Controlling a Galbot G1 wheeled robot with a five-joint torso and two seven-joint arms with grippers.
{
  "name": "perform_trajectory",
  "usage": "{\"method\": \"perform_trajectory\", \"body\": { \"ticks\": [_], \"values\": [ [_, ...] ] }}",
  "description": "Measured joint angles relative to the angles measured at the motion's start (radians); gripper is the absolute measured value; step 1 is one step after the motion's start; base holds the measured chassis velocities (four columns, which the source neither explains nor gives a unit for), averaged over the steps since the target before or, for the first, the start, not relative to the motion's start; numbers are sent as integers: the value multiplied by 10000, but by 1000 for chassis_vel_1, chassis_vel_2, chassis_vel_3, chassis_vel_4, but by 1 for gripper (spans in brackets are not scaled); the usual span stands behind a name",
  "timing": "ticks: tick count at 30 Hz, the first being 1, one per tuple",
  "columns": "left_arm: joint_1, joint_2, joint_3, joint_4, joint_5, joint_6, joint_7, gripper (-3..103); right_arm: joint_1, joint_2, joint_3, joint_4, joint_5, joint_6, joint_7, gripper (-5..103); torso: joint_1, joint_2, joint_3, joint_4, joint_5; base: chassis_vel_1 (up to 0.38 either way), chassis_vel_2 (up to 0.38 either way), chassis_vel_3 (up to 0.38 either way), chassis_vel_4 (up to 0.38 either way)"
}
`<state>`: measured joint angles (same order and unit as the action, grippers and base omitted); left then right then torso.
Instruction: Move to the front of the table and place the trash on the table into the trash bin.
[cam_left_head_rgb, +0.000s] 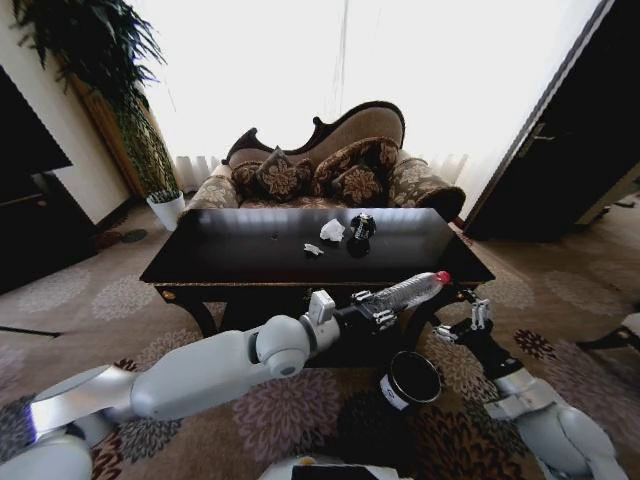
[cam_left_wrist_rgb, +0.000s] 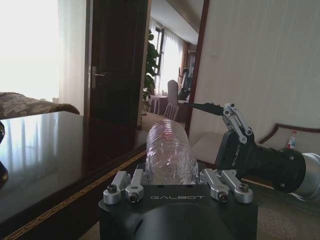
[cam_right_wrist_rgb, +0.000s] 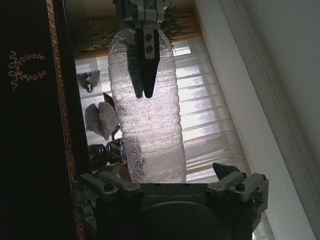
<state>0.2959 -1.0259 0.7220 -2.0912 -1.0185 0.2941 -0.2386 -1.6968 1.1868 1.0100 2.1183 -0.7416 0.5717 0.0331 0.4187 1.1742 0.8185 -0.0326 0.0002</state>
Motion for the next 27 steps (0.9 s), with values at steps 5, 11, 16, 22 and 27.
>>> {"method": "perform_trajectory", "body": {
  "ticks": [5, 11, 16, 22, 27],
  "values": [
    [-23, -302, 148, 50, -361, 9, -281, 41, -12, 11, -15, 43, 7, 0, 1, 100, 0, 0, 0, 1, -2, 0, 0, 0, 0],
    [-420, -414, 654, -21, -621, 45, -419, 41, 18, 4, -42, -8, -2, 16, 4, 100, 0, 0, 0, 1, 0, 0, 0, 0, 0],
    [-525, -475, 732, -99, -745, 46, -489, 41, 24, 28, -42, -116, -11, 146, 3, 90, 0, 0, 0, 2, -1, 0, 0, 0, 0],
    [-372, -369, 706, -210, -694, 46, -506, 41, 33, 28, -46, -180, -7, 178, 5, 68, 0, 0, 0, 1, -1, 0, 0, 0, 0],
    [-224, -198, 554, -267, -604, 45, -403, 41, 41, 82, -123, -223, -37, 207, 4, 52, 0, 0, 0, 2, -2, 0, 0, 0, 0]
  ]
}}
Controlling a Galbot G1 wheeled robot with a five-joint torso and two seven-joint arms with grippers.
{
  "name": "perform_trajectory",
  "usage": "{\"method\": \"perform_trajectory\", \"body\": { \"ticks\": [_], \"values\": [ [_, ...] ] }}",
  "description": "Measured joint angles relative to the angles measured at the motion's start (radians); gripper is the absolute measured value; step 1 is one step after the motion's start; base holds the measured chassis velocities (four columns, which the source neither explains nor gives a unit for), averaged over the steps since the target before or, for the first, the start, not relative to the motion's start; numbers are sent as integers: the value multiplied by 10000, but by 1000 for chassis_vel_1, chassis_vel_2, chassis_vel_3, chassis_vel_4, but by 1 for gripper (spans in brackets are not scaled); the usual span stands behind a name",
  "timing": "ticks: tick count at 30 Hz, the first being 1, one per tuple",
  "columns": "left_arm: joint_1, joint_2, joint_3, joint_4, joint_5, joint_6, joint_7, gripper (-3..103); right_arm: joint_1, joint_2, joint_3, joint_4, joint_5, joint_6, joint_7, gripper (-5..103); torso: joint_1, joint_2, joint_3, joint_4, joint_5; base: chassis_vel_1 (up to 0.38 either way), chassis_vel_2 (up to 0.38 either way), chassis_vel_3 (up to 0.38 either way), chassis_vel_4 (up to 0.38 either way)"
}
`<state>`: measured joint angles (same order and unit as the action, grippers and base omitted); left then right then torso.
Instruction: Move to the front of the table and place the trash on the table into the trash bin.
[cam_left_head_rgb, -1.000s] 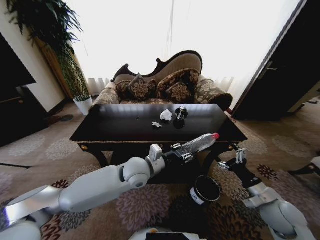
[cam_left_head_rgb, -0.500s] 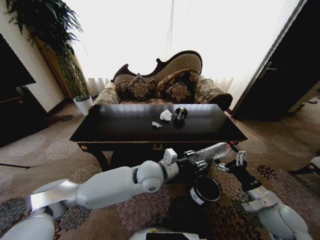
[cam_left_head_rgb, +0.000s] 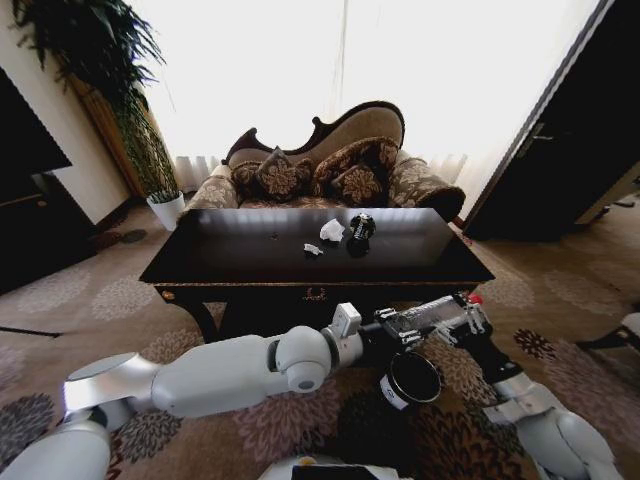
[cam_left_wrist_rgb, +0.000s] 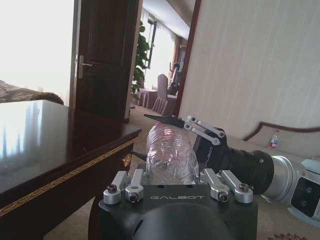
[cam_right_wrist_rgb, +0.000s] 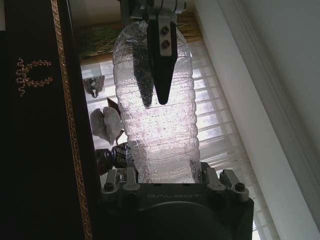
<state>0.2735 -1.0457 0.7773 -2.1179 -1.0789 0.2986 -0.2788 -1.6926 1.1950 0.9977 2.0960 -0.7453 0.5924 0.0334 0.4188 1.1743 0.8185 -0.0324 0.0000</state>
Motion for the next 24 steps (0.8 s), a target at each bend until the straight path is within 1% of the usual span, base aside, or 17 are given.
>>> {"method": "perform_trajectory", "body": {
  "ticks": [1, 2, 5, 6, 7, 8, 9, 14, 15, 16, 17, 18, 19, 21, 22, 23, 24],
  "values": [
    [30, 34, -28, -8, 18, 0, 13, 41, 4, 35, -22, -19, -14, 7, 0, 47, 0, 0, 0, 0, 0, 0, 0, 0, 0],
    [59, 64, -52, -18, 37, 0, 27, 41, 11, 67, -40, -28, -23, 11, 2, 47, 0, 0, 0, 0, 0, 0, 0, 0, 0],
    [146, 144, -103, -60, 115, 0, 48, 41, 20, 135, -99, -56, -82, 30, 6, 37, 0, 0, 0, 0, 0, 0, 0, 0, 0],
    [146, 144, -103, -60, 115, 0, 48, 41, 20, 135, -99, -56, -82, 30, 6, 37, 0, 0, 0, 0, 0, 0, 0, 0, 0],
    [184, 159, -127, -68, 150, 1, 52, 41, 18, 129, -117, -65, -88, 35, 7, 34, 0, 1, 0, 0, 0, 0, 0, 0, 0],
    [218, 168, -149, -70, 187, 0, 57, 41, 17, 115, -125, -80, -90, 39, 7, 34, 0, 0, 0, 0, 0, 0, 0, 0, 0],
    [271, 173, -182, -76, 238, -2, 62, 41, 17, 93, -127, -88, -93, 48, 7, 30, 0, 0, 0, 0, 0, 0, 0, 0, 0],
    [366, 204, -221, -111, 340, -17, 73, 41, 1, 67, -118, -79, -99, 55, 7, 30, 0, 0, 0, 0, 0, 0, 0, 0, 0],
    [377, 223, -222, -139, 367, -18, 73, 38, -13, 66, -106, -59, -105, 56, 7, 30, 0, 0, 0, 0, 0, 0, 0, 0, 0],
    [377, 223, -222, -139, 367, -18, 73, 38, -13, 66, -106, -59, -105, 56, 7, 30, 0, 0, 0, 0, 0, 0, 0, 0, 0],
    [380, 233, -225, -157, 387, -17, 71, 40, -19, 66, -93, -45, -105, 56, 7, 30, 0, 0, 0, -1, 0, 0, 0, 0, 0],
    [386, 242, -255, -176, 433, -15, 37, 45, -32, 72, -80, -35, -102, 56, 7, 30, 0, 0, 0, 0, 0, 0, 0, 0, 0],
    [392, 245, -273, -183, 458, -14, 20, 45, -39, 76, -77, -36, -100, 55, 7, 30, 0, 0, 0, -1, 0, 0, 0, 0, 0],
    [484, 274, -453, -233, 571, -12, -50, 56, -61, 103, -48, -55, -85, 46, 6, 27, 0, 0, 0, -1, 0, 0, 0, 0, 0],
    [484, 274, -453, -233, 571, -12, -50, 56, -61, 103, -48, -55, -85, 46, 6, 27, 0, 0, 0, -1, 0, 0, 0, 0, 0],
    [541, 311, -579, -289, 604, -12, -81, 61, -74, 123, -38, -77, -83, 35, 1, 27, 0, 0, 0, -1, 0, 0, 0, 0, 0],
    [567, 339, -669, -338, 619, -19, -130, 67, -81, 142, -37, -93, -83, 36, -4, 25, 1, 0, 0, 0, 0, 0, 0, 0, 0]
  ]
}}
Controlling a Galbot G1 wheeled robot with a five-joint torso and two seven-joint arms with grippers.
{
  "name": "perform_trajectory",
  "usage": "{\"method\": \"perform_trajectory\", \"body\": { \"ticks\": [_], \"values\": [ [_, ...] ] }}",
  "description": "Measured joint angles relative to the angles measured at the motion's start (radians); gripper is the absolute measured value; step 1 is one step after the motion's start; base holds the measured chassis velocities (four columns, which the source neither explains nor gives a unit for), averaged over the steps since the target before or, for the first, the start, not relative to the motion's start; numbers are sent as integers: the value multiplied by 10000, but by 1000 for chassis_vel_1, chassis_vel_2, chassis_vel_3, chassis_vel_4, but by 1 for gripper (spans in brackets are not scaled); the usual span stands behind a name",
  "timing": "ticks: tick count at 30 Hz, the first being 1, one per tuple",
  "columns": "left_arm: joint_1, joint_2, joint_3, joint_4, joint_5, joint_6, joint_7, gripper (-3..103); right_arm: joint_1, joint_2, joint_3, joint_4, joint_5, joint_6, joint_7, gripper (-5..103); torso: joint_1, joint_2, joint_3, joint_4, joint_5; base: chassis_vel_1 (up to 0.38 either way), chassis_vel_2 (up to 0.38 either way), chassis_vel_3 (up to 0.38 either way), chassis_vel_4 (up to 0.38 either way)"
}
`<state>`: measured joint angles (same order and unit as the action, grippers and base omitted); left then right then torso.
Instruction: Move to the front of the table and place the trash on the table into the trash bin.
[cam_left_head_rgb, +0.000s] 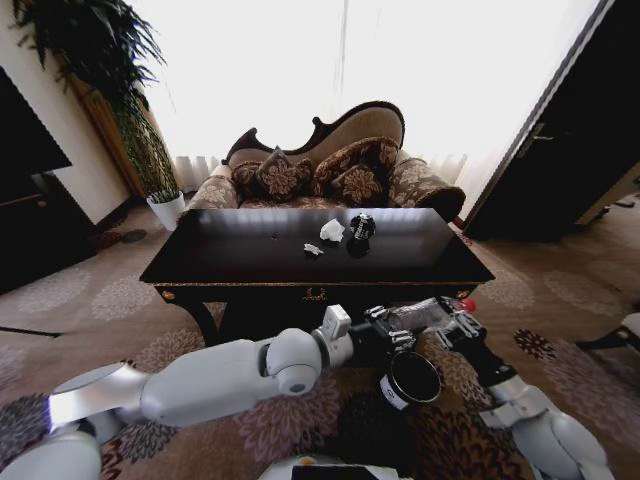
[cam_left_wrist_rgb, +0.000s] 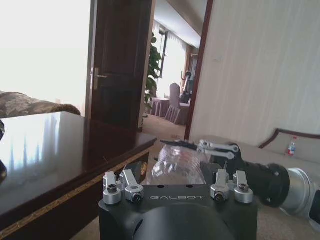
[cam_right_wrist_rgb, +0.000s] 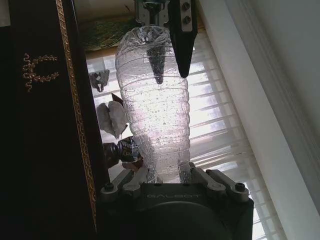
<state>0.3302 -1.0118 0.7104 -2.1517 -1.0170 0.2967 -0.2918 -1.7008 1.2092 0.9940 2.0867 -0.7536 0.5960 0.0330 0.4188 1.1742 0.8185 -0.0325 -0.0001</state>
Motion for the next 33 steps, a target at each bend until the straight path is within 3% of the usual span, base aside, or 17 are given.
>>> {"method": "perform_trajectory", "body": {
  "ticks": [4, 7, 14, 17, 19, 21, 25, 27, 30, 33],
  "values": [
    [61, 151, -273, -189, 21, -36, -45, 78, 7, 61, -16, -57, 1, 21, -7, 23, -1, 0, 0, -1, 0, 0, 0, 0, 0],
    [232, 395, -688, -395, 59, -86, -32, 93, 42, 110, -70, -153, -11, 43, -23, 23, -1, 0, 0, -1, 0, 0, 0, 0, 0],
    [1254, 1178, -2073, -607, 268, -201, 18, 100, 64, 195, -186, -369, 0, 79, -40, 23, 0, 0, 0, -1, 0, 0, 0, 0, 0],
    [2096, 1626, -3135, -717, 331, -281, 91, 100, 85, 250, -233, -456, 89, 79, -41, 23, 0, 0, 0, 0, -2, 0, 0, 0, 0],
    [3176, 2142, -4701, -842, 354, -331, 212, 100, 117, 286, -292, -640, 450, 38, -67, 23, -1, 0, 0, 0, -3, 0, 0, 0, 0],
    [3457, 2286, -5188, -862, 382, -366, 241, 100, 116, 292, -318, -690, 632, -4, -97, 23, -1, 1, 0, 1, -2, 0, 0, 0, 0],
    [5035, 2857, -7321, -953, 764, -603, 387, 100, 95, 295, -531, -850, 1721, -321, -259, 23, -1, 0, -1, 1, -3, 0, 0, 0, 0],
    [5418, 2975, -7751, -1006, 767, -691, 383, 100, 78, 303, -603, -914, 2039, -407, -314, 23, -1, 0, -1, 3, -3, 0, 0, 0, 0],
    [6912, 3253, -9628, -1024, 873, -953, 505, 100, 30, 466, -868, -1242, 3074, -652, -438, 23, -1, 1, -1, 1, -2, 0, 0, 0, 0],
    [7298, 3296, -10177, -905, 967, -1041, 564, 100, 31, 555, -977, -1371, 3488, -804, -483, 23, -2, 1, -2, 3, 0, 0, 0, 0, 0]
  ]
}}
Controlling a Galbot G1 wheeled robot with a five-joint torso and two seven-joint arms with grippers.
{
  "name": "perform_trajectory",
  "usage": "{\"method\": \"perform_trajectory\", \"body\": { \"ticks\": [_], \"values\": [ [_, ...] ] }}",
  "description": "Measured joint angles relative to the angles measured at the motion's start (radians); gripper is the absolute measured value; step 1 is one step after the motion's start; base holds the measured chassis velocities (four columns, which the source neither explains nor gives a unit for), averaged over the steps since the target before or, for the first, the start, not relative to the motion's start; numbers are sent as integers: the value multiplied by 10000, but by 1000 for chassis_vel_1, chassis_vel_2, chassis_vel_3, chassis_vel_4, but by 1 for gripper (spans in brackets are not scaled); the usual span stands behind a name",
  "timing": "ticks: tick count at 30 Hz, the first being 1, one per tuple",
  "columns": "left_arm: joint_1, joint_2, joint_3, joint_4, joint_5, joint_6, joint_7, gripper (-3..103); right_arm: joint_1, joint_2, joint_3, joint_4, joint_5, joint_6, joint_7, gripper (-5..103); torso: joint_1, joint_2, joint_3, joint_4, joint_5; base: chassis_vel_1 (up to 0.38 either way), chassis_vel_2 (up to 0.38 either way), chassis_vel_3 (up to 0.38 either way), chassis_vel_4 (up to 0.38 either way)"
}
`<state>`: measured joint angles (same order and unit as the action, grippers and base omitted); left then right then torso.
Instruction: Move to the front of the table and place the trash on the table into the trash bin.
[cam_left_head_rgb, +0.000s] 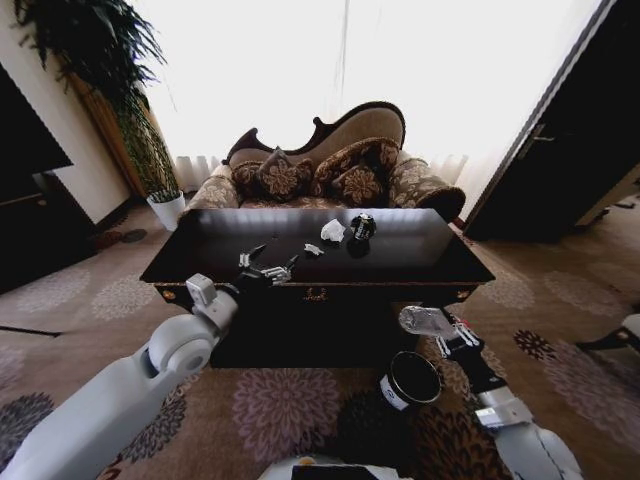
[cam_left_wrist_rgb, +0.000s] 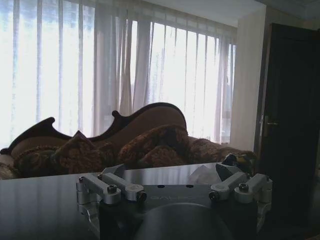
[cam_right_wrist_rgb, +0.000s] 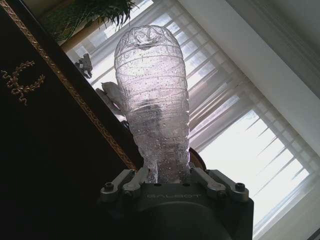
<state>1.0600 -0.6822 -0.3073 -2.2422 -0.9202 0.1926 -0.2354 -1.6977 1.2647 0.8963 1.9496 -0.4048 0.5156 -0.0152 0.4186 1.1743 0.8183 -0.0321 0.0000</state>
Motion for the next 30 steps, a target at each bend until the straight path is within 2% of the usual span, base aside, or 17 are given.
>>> {"method": "perform_trajectory", "body": {
  "ticks": [4, 5, 8, 10, 15, 25, 30],
  "values": [
    [771, -303, -1350, 301, -165, -192, 12, 100, 25, 226, -534, -581, 1571, -768, -153, 23, 1, 0, 1, -6, -2, 0, 0, 0, 0],
    [771, -303, -1350, 301, -165, -192, 12, 100, 25, 226, -534, -581, 1571, -768, -153, 23, 1, 0, 1, -6, -2, 0, 0, 0, 0],
    [1309, -489, -2328, 680, -168, -350, 217, 100, 169, 231, -828, -1012, 2166, -1048, -230, 23, 1, 0, 1, -2, 0, 0, 0, 0, 0],
    [1417, -452, -2529, 808, -127, -412, 322, 100, 182, 227, -891, -1075, 2324, -1122, -256, 23, 1, 0, 1, -3, -1, 0, 0, 0, 0],
    [2187, -153, -3639, 1401, -65, -861, 936, 100, 468, 215, -1283, -1403, 3585, -1632, -295, 23, 2, -1, 1, -1, -2, 0, 0, 0, 0],
    [2310, -311, -4081, 2398, 181, -1784, 1893, 100, 1024, 228, -1670, -1889, 5237, -2558, -259, 23, 2, -1, 2, -4, -1, 0, 0, 0, 0],
    [2375, -370, -4328, 2837, 210, -2119, 2201, 100, 1375, 269, -1892, -2294, 5735, -2799, -207, 23, 2, -1, 2, -3, 0, 0, 0, 0, 0]
  ]
}}
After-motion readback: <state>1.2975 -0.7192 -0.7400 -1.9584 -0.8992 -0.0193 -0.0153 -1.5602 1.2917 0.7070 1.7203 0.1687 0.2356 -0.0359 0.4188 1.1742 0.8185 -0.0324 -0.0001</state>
